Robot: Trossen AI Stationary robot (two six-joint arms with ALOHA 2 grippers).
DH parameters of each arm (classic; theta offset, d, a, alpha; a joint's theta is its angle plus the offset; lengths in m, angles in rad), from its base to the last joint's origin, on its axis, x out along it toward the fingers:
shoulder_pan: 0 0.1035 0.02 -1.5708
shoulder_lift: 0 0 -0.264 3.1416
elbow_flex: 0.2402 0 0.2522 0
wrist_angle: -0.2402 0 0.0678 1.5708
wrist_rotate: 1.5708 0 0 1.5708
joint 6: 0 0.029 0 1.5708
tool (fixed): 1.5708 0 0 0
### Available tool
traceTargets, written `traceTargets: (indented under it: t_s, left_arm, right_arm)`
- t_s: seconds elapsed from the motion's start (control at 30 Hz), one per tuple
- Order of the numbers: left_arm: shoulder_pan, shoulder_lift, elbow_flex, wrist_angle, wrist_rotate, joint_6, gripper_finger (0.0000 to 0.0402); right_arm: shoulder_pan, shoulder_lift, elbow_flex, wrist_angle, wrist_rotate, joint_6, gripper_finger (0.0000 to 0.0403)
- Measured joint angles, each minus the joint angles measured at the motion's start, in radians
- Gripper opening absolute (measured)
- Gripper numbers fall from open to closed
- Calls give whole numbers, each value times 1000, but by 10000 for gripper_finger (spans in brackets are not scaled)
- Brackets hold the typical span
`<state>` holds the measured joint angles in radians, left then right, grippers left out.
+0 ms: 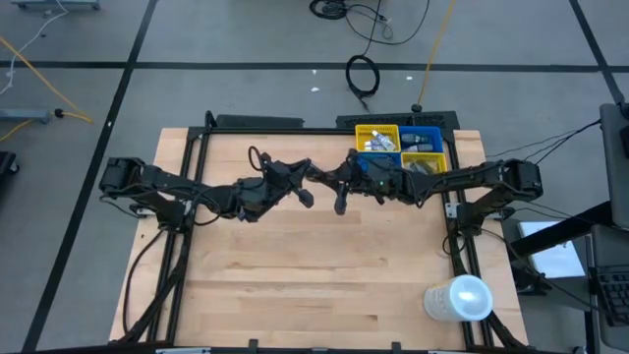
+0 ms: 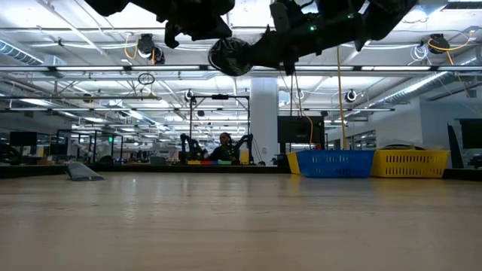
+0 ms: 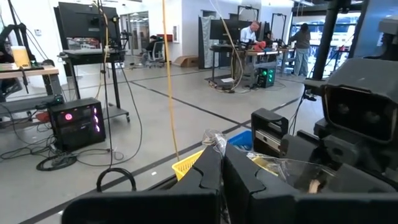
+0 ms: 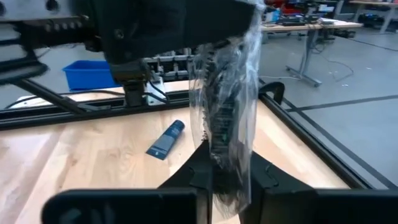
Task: Pick & Place Travel size toiletries
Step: Put the black hairbrush into the right yellow basket
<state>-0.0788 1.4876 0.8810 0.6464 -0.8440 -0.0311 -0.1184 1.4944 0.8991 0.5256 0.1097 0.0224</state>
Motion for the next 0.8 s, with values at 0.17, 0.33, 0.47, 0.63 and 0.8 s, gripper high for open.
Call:
traceTargets:
  t_s: [0.17,0.33,0.47,0.63,0.8]
  left_arm:
    - [0,0,0,-3,6,6,13]
    - [0,0,0,0,12,19,54]
    - [-7,0,0,1,0,81,102]
    - [-37,-18,0,2,-22,87,153]
    - [-65,-17,1,-28,-21,109,177]
  right_arm:
    - [-4,0,-19,2,30,-8,23]
    - [-7,0,-22,-5,24,-9,23]
    - [-13,-17,-23,-50,24,-20,23]
    - [-31,-88,-23,-223,107,-33,23]
    - [-31,-213,-23,-475,224,-70,23]
